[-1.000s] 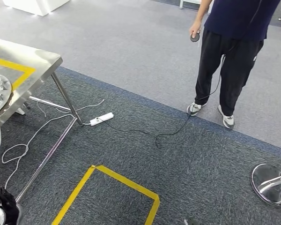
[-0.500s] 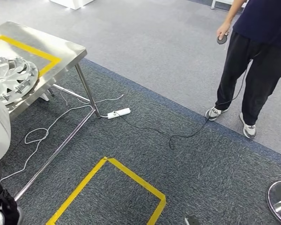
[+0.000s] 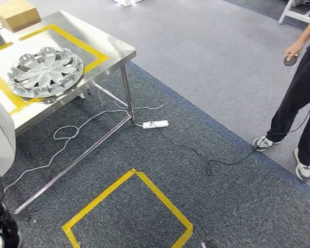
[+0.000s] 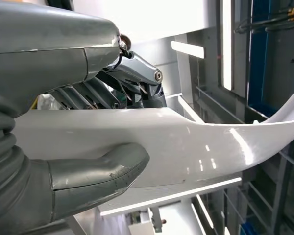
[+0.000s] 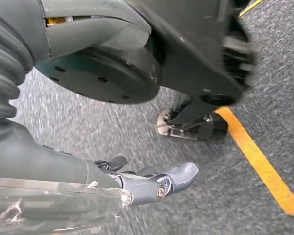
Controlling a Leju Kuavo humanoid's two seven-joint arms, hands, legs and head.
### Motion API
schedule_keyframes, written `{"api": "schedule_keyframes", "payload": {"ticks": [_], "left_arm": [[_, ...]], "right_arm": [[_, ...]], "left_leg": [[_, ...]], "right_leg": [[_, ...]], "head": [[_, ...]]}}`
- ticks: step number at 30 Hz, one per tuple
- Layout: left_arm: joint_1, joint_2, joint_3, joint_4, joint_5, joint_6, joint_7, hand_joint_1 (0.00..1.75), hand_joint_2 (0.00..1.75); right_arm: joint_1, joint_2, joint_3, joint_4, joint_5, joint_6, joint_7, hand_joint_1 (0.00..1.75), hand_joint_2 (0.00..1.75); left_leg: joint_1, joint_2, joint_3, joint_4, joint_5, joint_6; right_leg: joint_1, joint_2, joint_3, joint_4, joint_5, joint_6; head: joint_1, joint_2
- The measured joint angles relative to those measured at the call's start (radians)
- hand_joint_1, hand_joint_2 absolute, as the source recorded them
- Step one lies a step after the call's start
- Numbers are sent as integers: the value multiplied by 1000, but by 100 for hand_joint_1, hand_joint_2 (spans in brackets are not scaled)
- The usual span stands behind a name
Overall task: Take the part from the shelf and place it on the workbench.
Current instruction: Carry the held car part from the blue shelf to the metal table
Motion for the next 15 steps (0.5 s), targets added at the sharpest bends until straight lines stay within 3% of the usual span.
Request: {"api": "schedule_keyframes", "payload": {"ticks": [2, 4, 6, 8, 10, 11, 13, 15], "left_arm": [[0, 2, 0, -1, 10, -14, 27, 175, 175], [2, 7, -1, -2, 18, -38, 63, 175, 175], [0, 15, -2, -1, 18, -53, 82, 175, 175], [-6, 19, -5, 1, 10, -52, 86, 175, 175], [-10, 19, -8, 6, -3, -42, 86, 175, 175], [-10, 19, -10, 8, -8, -37, 86, 175, 175], [-12, 19, -13, 10, -13, -32, 86, 175, 175], [-18, 19, -15, 11, -14, -31, 87, 175, 175]], "right_arm": [[0, 0, -2, 1, -3, 0, 3, 0, 175], [-1, 1, -3, 1, -7, 1, 5, 0, 175], [-2, 1, -3, 1, -8, 2, 5, 0, 175], [0, 2, -5, 1, -8, 3, 5, 0, 175], [3, 2, -7, 1, -8, 3, 5, 0, 175], [3, 2, -8, 1, -8, 3, 5, 0, 175], [1, 2, -10, 1, -8, 3, 5, 0, 175], [-1, 2, -10, 1, -8, 3, 4, 0, 175]], "left_leg": [[1, -20, -8, 0, 5, -14], [5, -27, -15, -2, 11, -27], [4, 13, -35, 35, -14, -36], [1, 61, -89, 153, -81, -41], [1, 73, -143, 272, -128, -43], [1, 74, -147, 287, -125, -43], [1, 86, -97, 204, -71, -39], [-3, 126, -24, 71, -24, -33]], "right_leg": [[-2, 22, 22, -44, 4, -6], [0, 2, 24, -44, 10, -22], [0, -19, 23, -47, 16, -36], [2, -42, 19, -49, 17, -44], [5, -69, 16, -49, 17, -47], [6, -81, 16, -49, 17, -47], [6, -103, 18, -48, 16, -46], [12, -120, 19, -46, 12, -41]], "head": [[-1, 0], [-1, 0], [-5, 0], [-9, 0], [-9, 0], [-9, 0], [-9, 0], [-10, 0]]}}
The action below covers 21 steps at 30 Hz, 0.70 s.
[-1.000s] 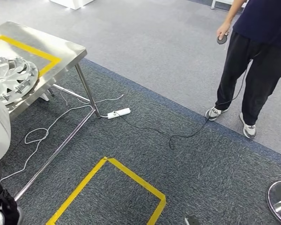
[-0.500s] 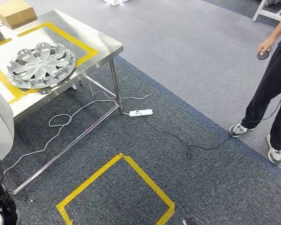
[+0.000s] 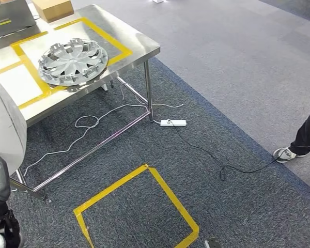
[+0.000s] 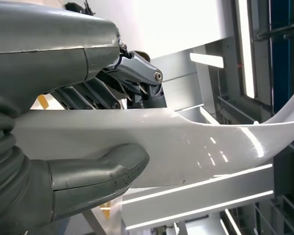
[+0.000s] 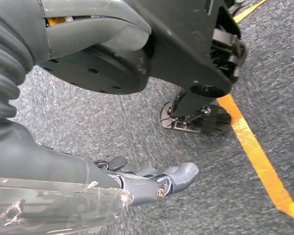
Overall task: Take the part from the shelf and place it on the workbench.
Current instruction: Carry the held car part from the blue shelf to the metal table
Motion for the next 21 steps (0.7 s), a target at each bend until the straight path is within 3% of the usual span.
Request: {"api": "schedule_keyframes", "payload": {"ticks": [2, 4, 6, 9, 10, 11, 12, 14, 16, 18, 21], "left_arm": [[-5, 1, -2, 1, 2, 0, 2, 175, 175], [-6, 3, -2, 1, 4, 0, 4, 175, 175], [-7, 4, -2, 2, 5, 0, 5, 175, 175], [-9, 6, -4, 3, 6, 1, 7, 175, 175], [-9, 6, -4, 3, 6, 2, 8, 175, 175], [-9, 6, -5, 4, 6, 5, 9, 175, 175], [-8, 6, -5, 5, 7, 10, 8, 175, 175], [-9, 6, -4, 5, 7, 26, 4, 175, 175], [-12, 3, -3, 5, 17, 53, -3, 175, 175], [-19, -4, -1, 5, 42, 91, -7, 175, 175], [-27, -12, 2, 6, 76, 119, -7, 175, 175]], "right_arm": [[-1, 0, -1, 0, 0, 0, -1, 0, 175], [-2, 0, -1, 0, 0, 0, -2, 0, 175], [-3, 0, -1, 0, 0, -1, -2, 0, 175], [-1, 0, -2, 0, 0, -1, -2, 0, 175], [1, 0, -3, 0, 0, -1, -1, 0, 175], [2, 0, -5, 0, 0, -1, 0, 0, 175], [2, 0, -6, 0, 0, -1, 1, 0, 175], [2, 0, -8, 0, 0, -1, 2, 0, 175], [0, 0, -9, 0, 1, -2, 2, 0, 175], [-2, 0, -9, 0, 3, -6, 0, 0, 175], [-3, 2, -10, 0, 6, -9, -2, 0, 175]], "left_leg": [[-5, 21, 27, -60, 8, 8], [-5, 1, 23, -64, 11, 20], [-1, -17, 23, -68, 15, 32], [3, -44, 21, -69, 18, 43], [2, -54, 20, -69, 19, 43], [2, -64, 20, -69, 19, 44], [2, -75, 21, -69, 19, 44], [3, -94, 24, -68, 20, 41], [1, -110, 21, -66, 22, 33], [2, -123, 14, -66, 27, 20], [5, -123, 9, -67, 30, 7]], "right_leg": [[7, -16, 1, 1, -3, 9], [7, -30, 2, -1, -4, 18], [4, -6, -11, 29, -28, 30], [2, 52, -94, 210, -115, 38], [2, 57, -122, 264, -132, 39], [2, 60, -136, 287, -129, 38], [2, 61, -131, 270, -107, 36], [0, 77, -74, 141, -37, 31], [-2, 103, -19, 26, 0, 27], [-1, 110, -7, 1, 1, 21], [-3, 93, -6, -4, 10, 5]], "head": [[2, 0], [5, 0], [9, 0], [15, 0], [15, 0], [16, 0], [16, 0], [16, 0], [15, 0], [14, 0], [15, 0]]}}
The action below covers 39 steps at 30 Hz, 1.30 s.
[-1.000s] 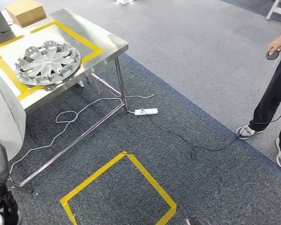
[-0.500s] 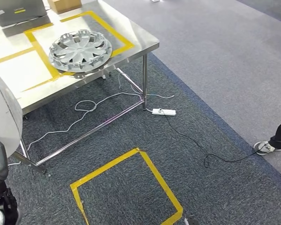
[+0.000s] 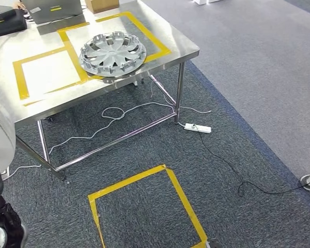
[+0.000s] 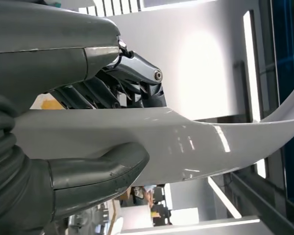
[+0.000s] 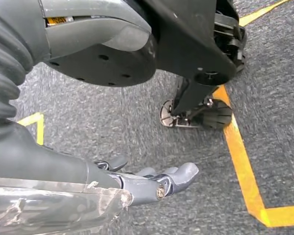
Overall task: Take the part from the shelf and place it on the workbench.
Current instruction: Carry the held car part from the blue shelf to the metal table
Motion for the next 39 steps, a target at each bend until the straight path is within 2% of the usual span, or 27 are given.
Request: {"api": "schedule_keyframes", "payload": {"ticks": [3, 4, 7, 8, 9, 11, 12, 13, 15, 17, 18, 19, 21, 22, 23, 24, 26, 27, 28, 29, 32, 33, 35, 39], "left_arm": [[-1, 0, 0, 0, 5, 1, 0, 175, 175], [-2, 1, 0, 0, 6, 0, 2, 175, 175], [-6, 10, -2, 5, 15, -32, 15, 175, 175], [-5, 13, -3, 7, 17, -42, 18, 175, 175], [-4, 15, -4, 7, 17, -45, 18, 175, 175], [-5, 19, -4, 8, 17, -46, 18, 175, 175], [-6, 20, -4, 8, 17, -47, 18, 175, 175], [-6, 21, -4, 8, 17, -48, 18, 175, 175], [-4, 21, -4, 8, 17, -48, 19, 175, 175], [-3, 22, -3, 8, 17, -47, 19, 175, 175], [-3, 21, -3, 8, 17, -47, 18, 175, 175], [-4, 21, -3, 8, 15, -46, 18, 175, 175], [-4, 20, -3, 8, 11, -40, 15, 175, 175], [-5, 19, -3, 9, 9, -36, 12, 175, 175], [-5, 18, -3, 9, 8, -31, 8, 175, 175], [-5, 17, -3, 10, 7, -27, 4, 175, 175], [-6, 16, -2, 10, 6, -23, -2, 175, 175], [-6, 15, -2, 10, 6, -22, -4, 175, 175], [-6, 15, -2, 10, 5, -22, -7, 175, 175], [-6, 15, -2, 10, 5, -22, -10, 175, 175], [-6, 11, -2, 10, 6, -23, -20, 175, 175], [-6, 11, -2, 10, 6, -24, -22, 175, 175], [-6, 10, -2, 10, 6, -24, -26, 175, 175], [-6, 8, -2, 10, 6, -24, -28, 175, 175]], "right_arm": [[-1, 0, 0, 0, 0, 0, -1, 0, 175], [-1, 0, 0, 0, 0, 0, -1, 0, 175], [3, 0, -1, 0, -1, 1, -3, 0, 175], [4, 0, -2, 0, -1, 2, -3, 0, 175], [4, 0, -2, 0, -2, 2, -3, 0, 175], [2, 0, -2, 0, -2, 2, -3, 0, 175], [2, 0, -2, 0, -2, 3, -3, 0, 175], [2, 0, -2, 0, -2, 3, -3, 0, 175], [1, 0, -3, 0, -2, 3, -3, 0, 175], [0, 0, -3, 0, -2, 2, -3, 0, 175], [0, 0, -4, 0, -2, 2, -3, 0, 175], [0, 0, -4, 0, -2, 1, -2, 0, 175], [3, 0, -5, 0, -2, 0, 2, 0, 175], [4, 0, -6, 0, -1, 0, 3, 0, 175], [4, 0, -6, 0, -1, 0, 4, 0, 175], [4, 0, -6, 0, 0, 0, 4, 0, 175], [3, 0, -6, 0, 1, -1, 4, 0, 175], [2, 0, -6, 0, 1, -2, 4, 0, 175], [2, 0, -6, 0, 1, -1, 4, 0, 175], [1, 0, -6, 0, 1, -1, 4, 0, 175], [3, 0, -7, 0, 2, 0, 5, 0, 175], [3, 0, -7, 0, 3, 0, 5, 0, 175], [3, 0, -7, 0, 5, 0, 5, 0, 175], [2, 0, -7, 0, 7, 0, 5, 0, 175]], "left_leg": [[-1, 12, -1, 5, -4, -2], [-2, 22, -5, 13, -12, -3], [-3, 65, -101, 219, -111, -16], [-2, 71, -120, 263, -123, -18], [-2, 75, -100, 231, -97, -16], [-5, 101, -25, 96, -39, -11], [-7, 113, 3, 43, -24, -6], [-9, 121, 18, 12, -20, -1], [-11, 112, 19, -1, -21, 11], [-7, 101, 19, -4, -18, 22], [-5, 96, 20, -6, -16, 28], [-3, 92, 20, -6, -15, 32], [-3, 84, 19, -6, -15, 37], [-3, 80, 19, -6, -16, 37], [-3, 76, 20, -6, -16, 37], [-3, 72, 21, -5, -16, 37], [-3, 66, 24, -4, -18, 32], [-5, 64, 23, -2, -19, 28], [-7, 62, 21, 0, -19, 24], [-9, 61, 18, 2, -18, 26], [-10, 62, 16, 0, -12, 48], [-10, 62, 17, -3, -11, 49], [-9, 62, 19, -9, -8, 44], [-6, 62, 19, -17, -4, 15]], "right_leg": [[-2, -5, 1, -3, 3, -4], [-2, -6, 1, -4, 3, -6], [-1, -38, -4, -5, 4, -13], [-1, -51, -5, -5, 4, -14], [-1, -60, -5, -5, 4, -13], [3, -73, -2, -2, 1, -9], [6, -79, -2, -1, 0, -5], [9, -84, -2, 0, -2, 0], [11, -97, -1, -1, -3, 10], [9, -87, -7, 14, -17, 22], [7, -73, -22, 47, -38, 28], [6, -55, -49, 102, -68, 32], [5, -37, -114, 236, -125, 36], [5, -35, -135, 277, -133, 37], [5, -34, -140, 282, -123, 37], [4, -34, -124, 243, -94, 36], [4, -30, -59, 106, -27, 33], [3, -26, -29, 48, -8, 30], [2, -23, -12, 15, -1, 27], [2, -20, -7, 2, -2, 26], [2, -18, -9, -1, 3, 23], [3, -17, -10, -1, 4, 21], [5, -17, -11, -1, 4, 17], [7, -18, -13, 1, 4, 11]], "head": [[-1, 0], [-3, 0], [-11, 0], [-12, 0], [-12, 0], [-13, 0], [-12, 0], [-12, 0], [-10, 0], [-8, 0], [-5, 0], [-2, 0], [2, 0], [2, 0], [2, 0], [2, 0], [2, 0], [2, 0], [1, 0], [1, 0], [0, 0], [0, 0], [0, 0], [0, 0]]}}
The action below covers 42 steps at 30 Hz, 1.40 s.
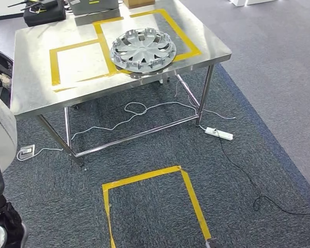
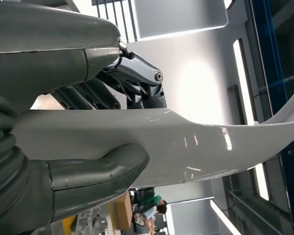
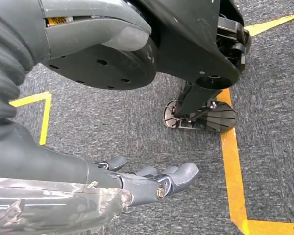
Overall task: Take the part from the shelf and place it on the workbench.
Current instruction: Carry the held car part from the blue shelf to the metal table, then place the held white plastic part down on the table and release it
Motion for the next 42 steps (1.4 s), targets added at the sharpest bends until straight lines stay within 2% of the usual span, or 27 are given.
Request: {"api": "schedule_keyframes", "payload": {"ticks": [1, 3, 5, 7, 9, 11, 12, 13, 14, 16, 17, 18, 19, 21, 22, 23, 25, 27, 28, 29, 30, 32, 34, 36, 38, 42], "left_arm": [[0, 0, 0, 0, 0, 0, 0, 175, 175], [0, -1, 0, 0, 0, 0, 0, 175, 175], [1, -2, 1, 0, -1, 1, -2, 175, 175], [2, -4, 1, -1, -2, 4, -5, 175, 175], [2, -6, 1, -1, -3, 7, -6, 175, 175], [4, -7, 2, -1, -3, 8, -6, 175, 175], [6, -8, 3, -1, -3, 9, -6, 175, 175], [7, -8, 3, 0, -4, 9, -6, 175, 175], [8, -9, 3, 0, -4, 9, -6, 175, 175], [8, -11, 3, 0, -5, 9, -6, 175, 175], [8, -12, 3, 0, -6, 9, -6, 175, 175], [8, -13, 4, 0, -7, 9, -6, 175, 175], [8, -13, 4, 0, -7, 9, -7, 175, 175], [9, -14, 3, 0, -9, 9, -7, 175, 175], [10, -15, 3, 0, -9, 9, -8, 175, 175], [10, -15, 3, 0, -9, 9, -8, 175, 175], [9, -15, 2, 0, -9, 8, -8, 175, 175], [8, -15, 2, 0, -10, 8, -8, 175, 175], [8, -15, 2, 0, -10, 7, -8, 175, 175], [8, -15, 2, 0, -10, 7, -8, 175, 175], [8, -15, 2, 0, -10, 7, -8, 175, 175], [8, -15, 2, 0, -10, 7, -8, 175, 175], [7, -15, 2, 0, -12, 6, -8, 175, 175], [8, -15, 2, 0, -15, 4, -8, 175, 175], [9, -15, 3, 0, -21, 1, -8, 175, 175], [12, -12, 3, 0, -45, -16, -8, 175, 175]], "right_arm": [[0, 0, 0, 0, 0, 0, 0, 0, 175], [0, 0, 0, 0, 1, 0, 0, 0, 175], [0, 0, 0, 0, 3, -1, 0, 0, 175], [-1, 1, 0, 0, 7, -4, 0, 0, 175], [-1, 0, 0, 0, 8, -7, 1, 0, 175], [0, 0, 0, 0, 8, -8, 1, 0, 175], [1, 0, 0, 0, 8, -8, 2, 0, 175], [1, 0, 0, 0, 8, -8, 2, 0, 175], [1, 0, 0, 0, 8, -8, 2, 0, 175], [1, 0, 0, 0, 8, -8, 3, 0, 175], [1, 0, 0, 0, 8, -9, 4, 0, 175], [1, 1, 0, 1, 8, -9, 4, 0, 175], [1, 2, 0, 2, 8, -9, 4, 0, 175], [1, 2, 0, 3, 8, -9, 3, 0, 175], [1, 2, 0, 3, 8, -9, 3, 0, 175], [1, 2, 0, 3, 8, -9, 3, 0, 175], [1, 2, 0, 3, 8, -9, 3, 0, 175], [2, 2, 0, 3, 7, -11, 3, 0, 175], [3, 2, 0, 3, 6, -12, 3, 0, 175], [3, 2, 0, 3, 5, -14, 3, 0, 175], [3, 2, 0, 3, 4, -15, 3, 0, 175], [1, 2, 0, 3, 3, -16, 3, 0, 175], [-1, 2, 0, 3, 2, -16, 3, 0, 175], [0, 2, -1, 3, 2, -16, 3, 0, 175], [1, 1, -1, 3, 2, -16, 3, 0, 175], [-1, 1, -1, 3, 3, -14, 3, 0, 175]], "left_leg": [[1, 0, 0, 0, 0, -5], [1, 0, -1, 1, 0, -8], [-2, 0, -2, -2, -2, 4], [2, -1, 8, -23, 8, 18], [10, -3, 19, -43, 22, 20], [13, -5, 19, -45, 24, 19], [15, -9, 18, -44, 24, 16], [18, -13, 18, -43, 23, 13], [22, -19, 17, -42, 23, 7], [32, -35, 14, -30, 18, -10], [36, -44, 9, -19, 13, -21], [37, -51, 2, -8, 10, -31], [37, -58, -4, -1, 9, -38], [40, -70, -12, 1, 14, -46], [41, -63, -16, 4, 13, -48], [40, -47, -25, 22, 3, -49], [33, -4, -70, 117, -49, -46], [28, 10, -137, 254, -108, -40], [25, 11, -159, 298, -119, -35], [22, 11, -162, 305, -111, -29], [18, 11, -147, 277, -88, -22], [7, 16, -80, 154, -31, -4], [-1, 22, -30, 58, -11, 3], [-1, 22, -21, 32, -13, -11], [-1, 19, -21, 31, -12, -18], [-2, 19, -20, 31, -13, -6]], "right_leg": [[1, 0, 0, 0, 0, -1], [-1, 0, 0, -1, 1, -2], [-4, -1, 3, -9, 5, 4], [-5, -3, 1, -9, 3, 13], [-5, -4, -28, 53, -38, 22], [-10, -4, -85, 181, -104, 34], [-14, -4, -110, 235, -123, 40], [-17, -4, -122, 263, -127, 47], [-21, -4, -116, 253, -112, 54], [-35, 8, -49, 132, -52, 71], [-40, 23, -16, 70, -34, 74], [-44, 33, 9, 27, -23, 69], [-45, 41, 17, 14, -26, 58], [-41, 30, 13, 24, -28, 28], [-39, 24, 11, 27, -27, 19], [-37, 19, 9, 29, -25, 11], [-33, 7, 7, 29, -23, 0], [-27, -5, 3, 28, -23, -6], [-23, -11, 2, 28, -23, -7], [-20, -16, 2, 28, -23, -9], [-17, -19, 2, 28, -24, -9], [-12, -23, 5, 28, -25, -9], [-7, -25, 3, 30, -27, -6], [-2, -27, -4, 29, -29, -15], [-2, -30, -5, 22, -29, -26], [-2, -30, 3, 5, -20, -13]], "head": [[0, 0], [0, 0], [0, 0], [0, 0], [4, 0], [6, 0], [6, 0], [6, 0], [6, 0], [6, 0], [8, 0], [9, 0], [10, 0], [10, 0], [9, 0], [6, 0], [1, 0], [-1, 0], [-1, 0], [-1, 0], [-1, 0], [0, 0], [0, 0], [1, 0], [1, 0], [1, 0]]}}
